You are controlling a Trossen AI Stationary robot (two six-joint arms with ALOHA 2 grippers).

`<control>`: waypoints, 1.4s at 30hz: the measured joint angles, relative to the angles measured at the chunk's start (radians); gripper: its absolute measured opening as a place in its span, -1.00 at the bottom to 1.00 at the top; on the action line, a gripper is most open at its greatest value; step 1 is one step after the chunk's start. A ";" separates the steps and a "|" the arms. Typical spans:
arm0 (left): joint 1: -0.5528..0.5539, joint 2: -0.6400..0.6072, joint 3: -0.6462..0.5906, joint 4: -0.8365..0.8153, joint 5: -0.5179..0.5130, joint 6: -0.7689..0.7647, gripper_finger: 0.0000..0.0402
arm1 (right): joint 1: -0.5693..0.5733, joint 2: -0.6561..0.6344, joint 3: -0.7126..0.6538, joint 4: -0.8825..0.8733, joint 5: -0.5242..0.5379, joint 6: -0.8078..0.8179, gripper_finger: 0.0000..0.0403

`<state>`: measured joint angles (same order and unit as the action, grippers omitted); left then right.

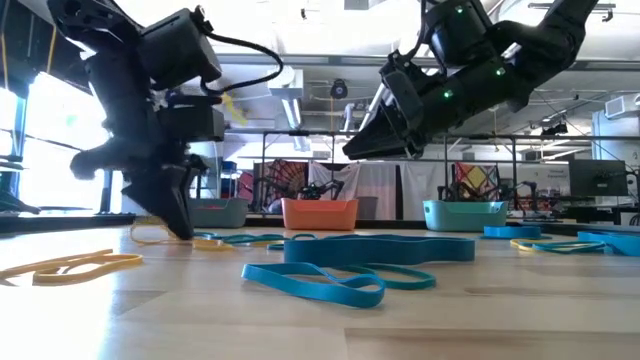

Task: Sort rubber bands into baskets
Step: Put the yellow rubber band into the orange bin

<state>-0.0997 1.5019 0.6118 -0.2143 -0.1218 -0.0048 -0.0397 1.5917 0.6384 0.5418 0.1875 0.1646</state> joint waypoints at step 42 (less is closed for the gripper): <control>0.454 -0.137 0.232 0.236 -0.011 0.149 -1.00 | -0.007 0.000 0.000 0.017 0.003 0.012 -0.44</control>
<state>0.3539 1.3646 0.8439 0.0216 -0.1329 0.1439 -0.0463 1.5917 0.6384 0.5583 0.1909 0.1768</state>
